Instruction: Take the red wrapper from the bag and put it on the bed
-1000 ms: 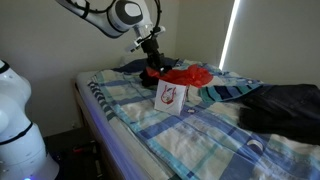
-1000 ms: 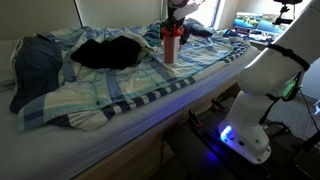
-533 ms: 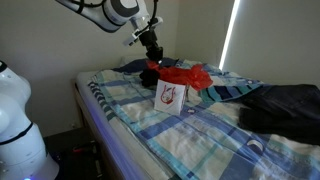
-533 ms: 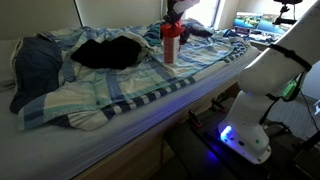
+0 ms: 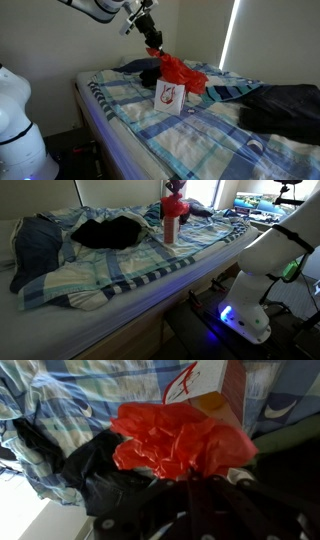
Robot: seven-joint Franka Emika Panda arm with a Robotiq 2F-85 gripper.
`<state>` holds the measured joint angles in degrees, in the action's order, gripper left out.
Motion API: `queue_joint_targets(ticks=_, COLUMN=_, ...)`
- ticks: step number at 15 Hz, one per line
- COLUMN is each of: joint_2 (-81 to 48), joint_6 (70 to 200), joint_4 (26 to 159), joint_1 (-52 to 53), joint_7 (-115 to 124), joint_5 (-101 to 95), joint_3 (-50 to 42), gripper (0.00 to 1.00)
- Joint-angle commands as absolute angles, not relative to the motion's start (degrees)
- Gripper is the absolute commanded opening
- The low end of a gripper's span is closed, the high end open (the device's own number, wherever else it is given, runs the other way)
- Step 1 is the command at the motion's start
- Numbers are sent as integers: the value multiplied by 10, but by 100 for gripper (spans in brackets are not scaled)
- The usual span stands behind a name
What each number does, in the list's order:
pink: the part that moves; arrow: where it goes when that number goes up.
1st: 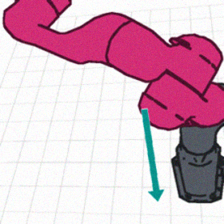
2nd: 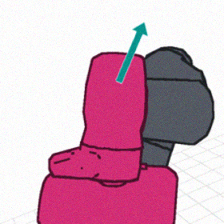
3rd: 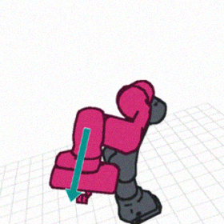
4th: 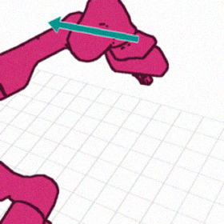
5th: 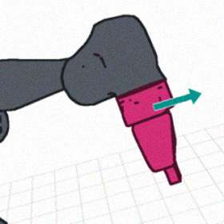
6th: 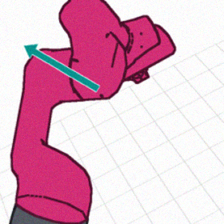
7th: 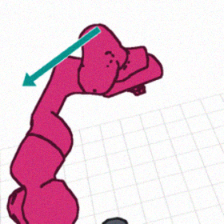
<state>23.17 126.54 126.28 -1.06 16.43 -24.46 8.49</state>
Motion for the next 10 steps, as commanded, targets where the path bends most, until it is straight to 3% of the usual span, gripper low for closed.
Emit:
queue_joint_targets(ticks=1, joint_2=247, joint_6=1272, joint_4=1238, joint_1=-28, joint_7=189, joint_5=-279, joint_3=96, gripper=0)
queue_joint_targets(ticks=10, joint_2=281, joint_6=1277, joint_4=1179, joint_1=-57, joint_7=210, joint_5=-351, joint_3=98, gripper=0)
